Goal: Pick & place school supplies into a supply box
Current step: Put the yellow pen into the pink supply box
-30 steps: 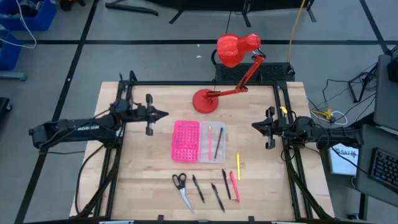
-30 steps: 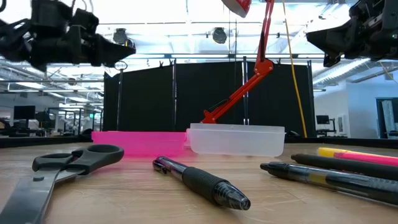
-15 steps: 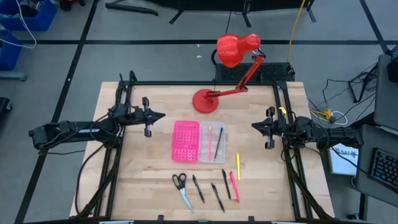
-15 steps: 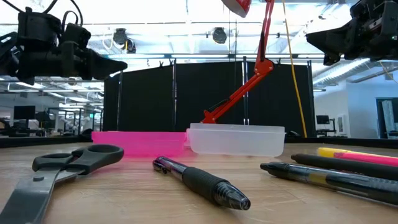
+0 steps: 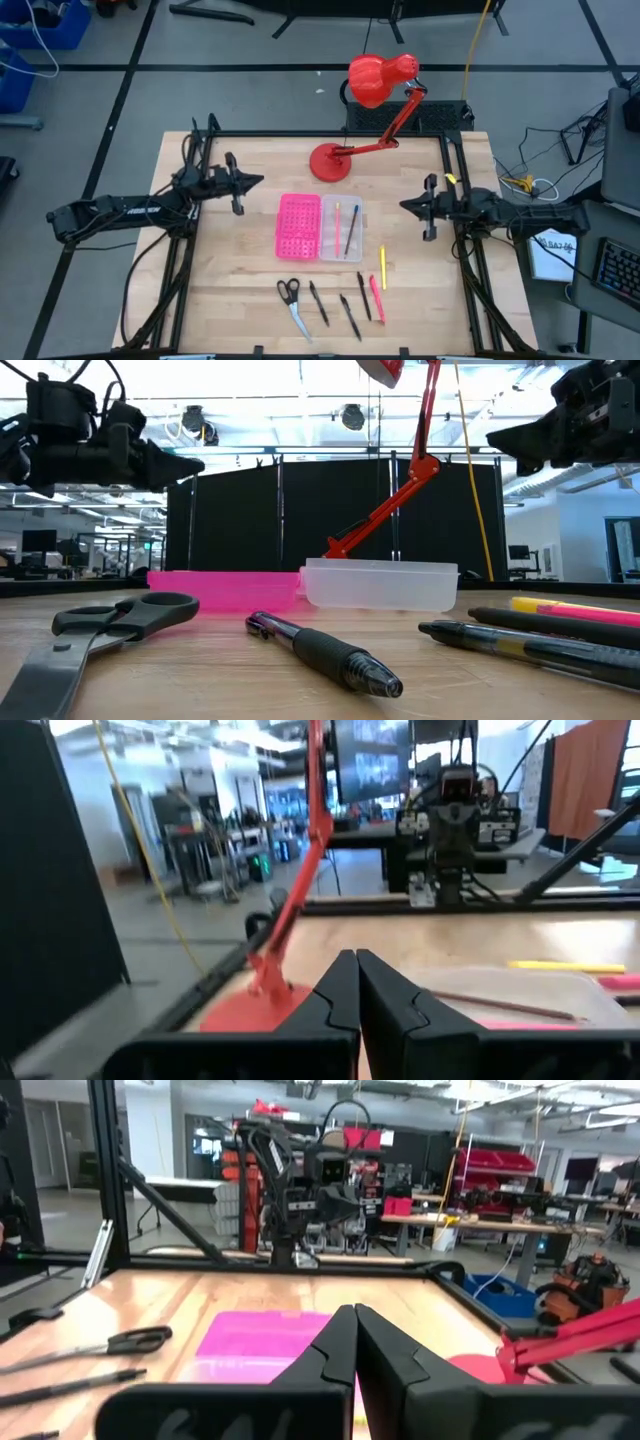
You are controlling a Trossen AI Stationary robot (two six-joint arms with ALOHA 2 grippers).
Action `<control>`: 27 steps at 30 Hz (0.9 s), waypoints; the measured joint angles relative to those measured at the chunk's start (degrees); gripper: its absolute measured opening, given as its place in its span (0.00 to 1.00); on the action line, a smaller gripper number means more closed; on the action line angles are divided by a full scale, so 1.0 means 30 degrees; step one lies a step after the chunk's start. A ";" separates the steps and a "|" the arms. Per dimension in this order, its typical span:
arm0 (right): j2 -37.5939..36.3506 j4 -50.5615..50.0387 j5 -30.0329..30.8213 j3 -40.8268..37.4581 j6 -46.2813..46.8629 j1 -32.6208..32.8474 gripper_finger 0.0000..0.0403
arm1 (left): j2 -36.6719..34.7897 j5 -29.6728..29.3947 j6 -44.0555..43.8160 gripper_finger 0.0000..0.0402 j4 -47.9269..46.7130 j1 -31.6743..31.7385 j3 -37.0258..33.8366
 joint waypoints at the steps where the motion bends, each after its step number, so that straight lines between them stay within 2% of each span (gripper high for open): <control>1: 0.0141 0.0014 0.0007 0.0000 0.0013 0.0006 0.00 | 0.0000 -0.0011 -0.0155 0.01 -0.0265 0.0000 0.0000; 6: 0.0504 0.0350 0.0058 0.0000 0.0013 0.0003 0.00 | 0.0124 -0.0147 -0.0653 0.01 -0.2013 -0.0132 0.0007; 11: 0.0575 0.1261 0.0044 0.0000 0.0182 0.0006 0.00 | 0.0131 -0.1705 0.0066 0.01 -0.2992 -0.1680 0.0007; 19: 0.0575 0.2023 0.0029 0.0000 0.0523 0.0003 0.00 | 0.0131 -0.3279 0.2576 0.01 -0.2693 -0.5896 0.0007; 23: 0.0575 0.2337 0.0029 0.0000 0.0671 -0.0001 0.00 | -0.0127 -0.6491 0.3397 0.01 -0.2166 -0.8217 0.0007; 27: 0.0575 0.2334 0.0000 0.0000 0.1170 0.0006 0.00 | -0.1233 -0.6652 0.3367 0.01 -0.1255 -0.9828 0.0015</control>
